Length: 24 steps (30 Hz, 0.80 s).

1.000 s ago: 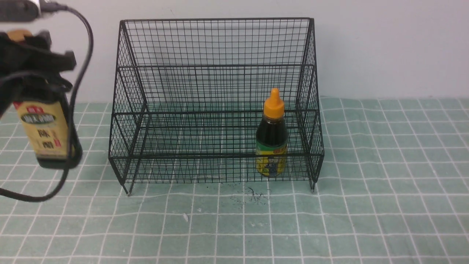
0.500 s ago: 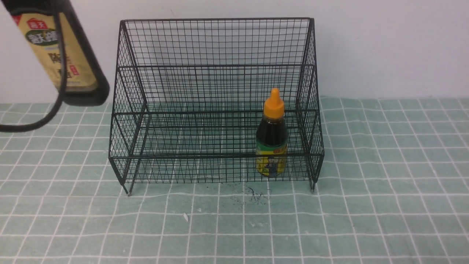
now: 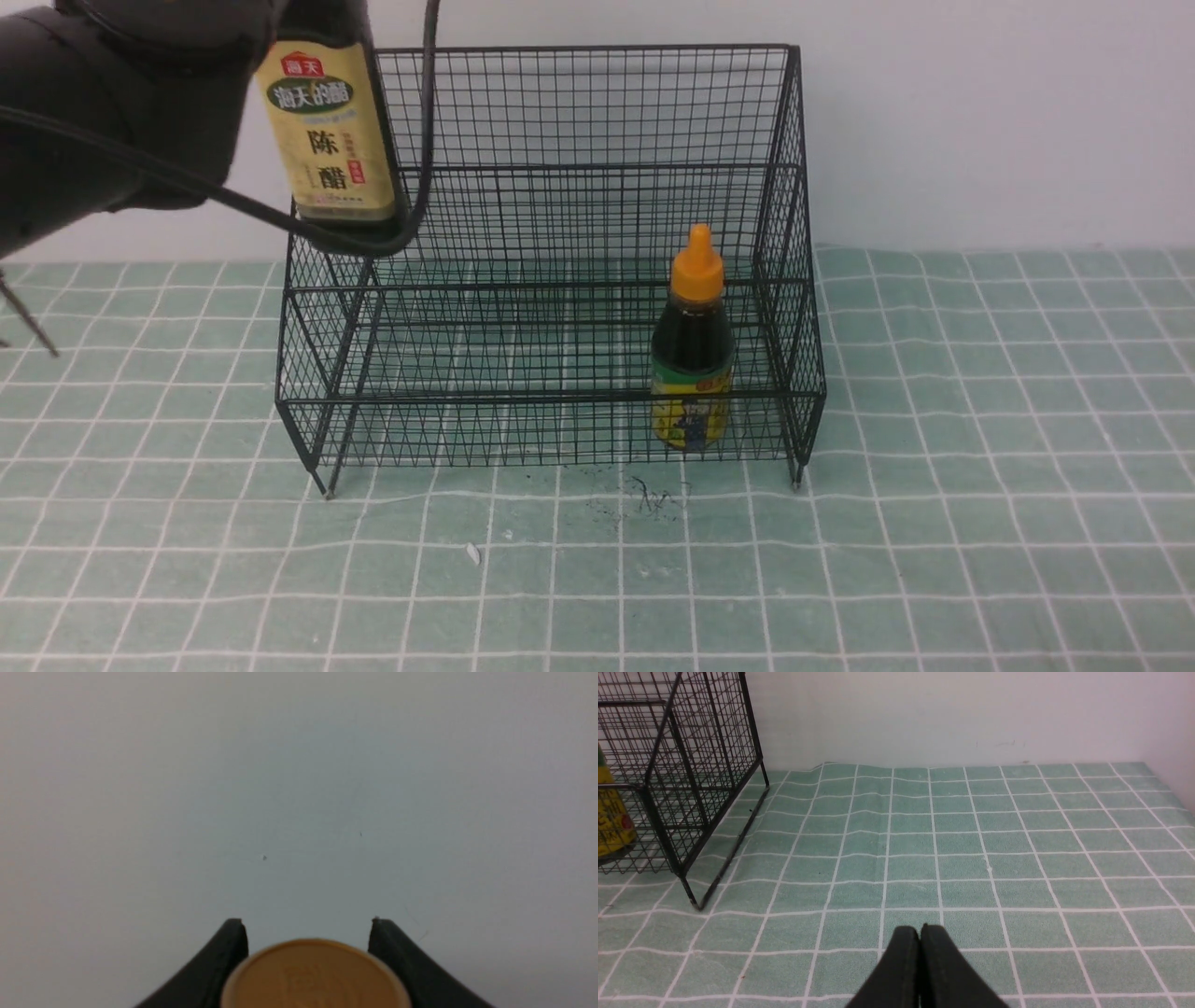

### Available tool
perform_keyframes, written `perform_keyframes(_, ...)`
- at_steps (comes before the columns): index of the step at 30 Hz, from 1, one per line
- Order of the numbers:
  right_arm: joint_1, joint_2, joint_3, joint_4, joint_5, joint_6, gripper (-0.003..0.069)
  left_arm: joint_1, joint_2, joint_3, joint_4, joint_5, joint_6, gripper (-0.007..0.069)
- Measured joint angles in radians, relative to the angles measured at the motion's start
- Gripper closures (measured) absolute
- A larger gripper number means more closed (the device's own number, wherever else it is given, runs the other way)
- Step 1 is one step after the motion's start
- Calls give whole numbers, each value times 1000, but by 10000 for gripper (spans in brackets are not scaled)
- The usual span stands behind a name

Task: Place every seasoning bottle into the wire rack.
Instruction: Use the left arm to put the condiment bottle back on the shelf

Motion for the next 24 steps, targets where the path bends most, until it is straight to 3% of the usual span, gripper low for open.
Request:
perform_keyframes(12, 0, 0, 0, 0, 0, 2, 671, -3, 98, -6, -140, -1, 13, 324)
perform_keyframes(18, 0, 0, 0, 0, 0, 2, 671, -3, 159, -7, -238, 11, 107, 324)
perform_keyframes(24, 0, 0, 0, 0, 0, 2, 671, -3, 179, -7, -254, 24, 157, 324)
